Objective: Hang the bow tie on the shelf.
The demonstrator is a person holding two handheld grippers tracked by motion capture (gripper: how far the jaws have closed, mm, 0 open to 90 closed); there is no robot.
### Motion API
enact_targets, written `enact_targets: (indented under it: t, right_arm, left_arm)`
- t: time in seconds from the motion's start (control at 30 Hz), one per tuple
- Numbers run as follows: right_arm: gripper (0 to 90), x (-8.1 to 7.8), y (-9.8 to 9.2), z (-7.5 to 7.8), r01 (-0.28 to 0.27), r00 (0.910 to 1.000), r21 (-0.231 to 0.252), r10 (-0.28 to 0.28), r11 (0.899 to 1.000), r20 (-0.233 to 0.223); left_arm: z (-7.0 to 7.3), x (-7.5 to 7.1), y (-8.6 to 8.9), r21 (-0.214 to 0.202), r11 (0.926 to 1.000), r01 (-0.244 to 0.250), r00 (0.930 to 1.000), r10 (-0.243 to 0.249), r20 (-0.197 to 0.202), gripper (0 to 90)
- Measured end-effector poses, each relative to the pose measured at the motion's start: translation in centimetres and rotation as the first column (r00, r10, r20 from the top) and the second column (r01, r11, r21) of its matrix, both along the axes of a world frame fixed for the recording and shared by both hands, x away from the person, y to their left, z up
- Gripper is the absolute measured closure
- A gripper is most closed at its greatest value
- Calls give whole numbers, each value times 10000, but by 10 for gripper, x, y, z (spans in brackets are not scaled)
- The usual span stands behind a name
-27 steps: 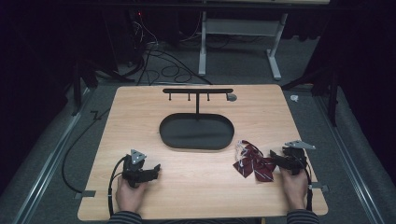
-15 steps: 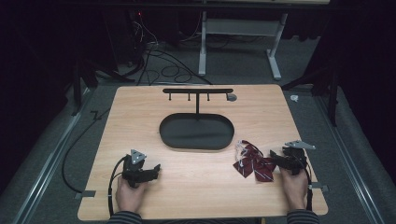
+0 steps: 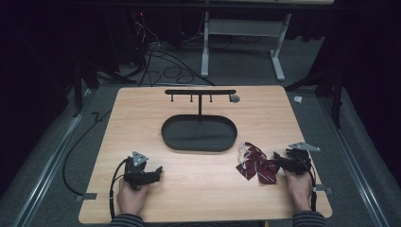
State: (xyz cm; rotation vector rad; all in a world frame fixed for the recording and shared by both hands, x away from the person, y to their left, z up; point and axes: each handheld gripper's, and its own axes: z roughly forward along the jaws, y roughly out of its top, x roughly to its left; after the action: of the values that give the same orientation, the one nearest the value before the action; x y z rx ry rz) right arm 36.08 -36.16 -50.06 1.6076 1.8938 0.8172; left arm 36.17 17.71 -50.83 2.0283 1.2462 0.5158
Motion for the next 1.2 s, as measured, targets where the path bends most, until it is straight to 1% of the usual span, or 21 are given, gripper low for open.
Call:
enact_targets:
  t: [0.17, 0.47, 0.6, 0.67, 0.7, 0.8, 0.93, 0.97, 1.07, 1.2]
  right_arm:
    - [472, 0, 0, 0, 35, 10000, -11, -35, 10000, 44]
    - [494, -1, 0, 4, -63, 9997, 217, 58, 9997, 250]
    - [506, -3, 1, 11, -156, 9993, 405, 142, 9991, 332]
    - [510, -3, 1, 13, -206, 9992, 403, 192, 9990, 352]
    - [516, -4, 1, 15, -254, 9988, 512, 232, 9984, 440]
    - [526, -4, 2, 17, -320, 9988, 593, 296, 9977, 400]
    - [541, -4, 2, 21, -394, 9985, 867, 358, 9955, 419]
    - [541, -4, 3, 23, -418, 9984, 876, 384, 9953, 404]
    - [541, -3, 7, 27, -629, 9975, 657, 607, 9959, 357]
    - [544, 0, 10, 30, -840, 9959, 991, 803, 9915, 406]
  left_arm:
    - [0, 0, 0, -2, 10000, -1, 10000, 1, -5, 170]
    - [0, 0, 0, -4, 10000, -3, 10000, 3, 8, 170]
    - [0, 0, 0, -4, 10000, 6, 10000, -6, -5, 170]
    - [0, 0, 0, -6, 10000, -4, 10000, 4, 10, 170]
    - [0, 0, 0, -3, 10000, 8, 10000, -8, -5, 170]
    - [0, 0, 0, -7, 10000, 0, 10000, 0, -2, 170]
    - [0, 0, 0, -5, 10000, -7, 10000, 7, 11, 170]
    - [0, 0, 0, -12, 10000, -5, 10000, 5, 5, 170]
    - [0, 0, 0, -6, 10000, -5, 10000, 5, 8, 170]
    - [0, 0, 0, -8, 10000, -7, 10000, 7, 11, 170]
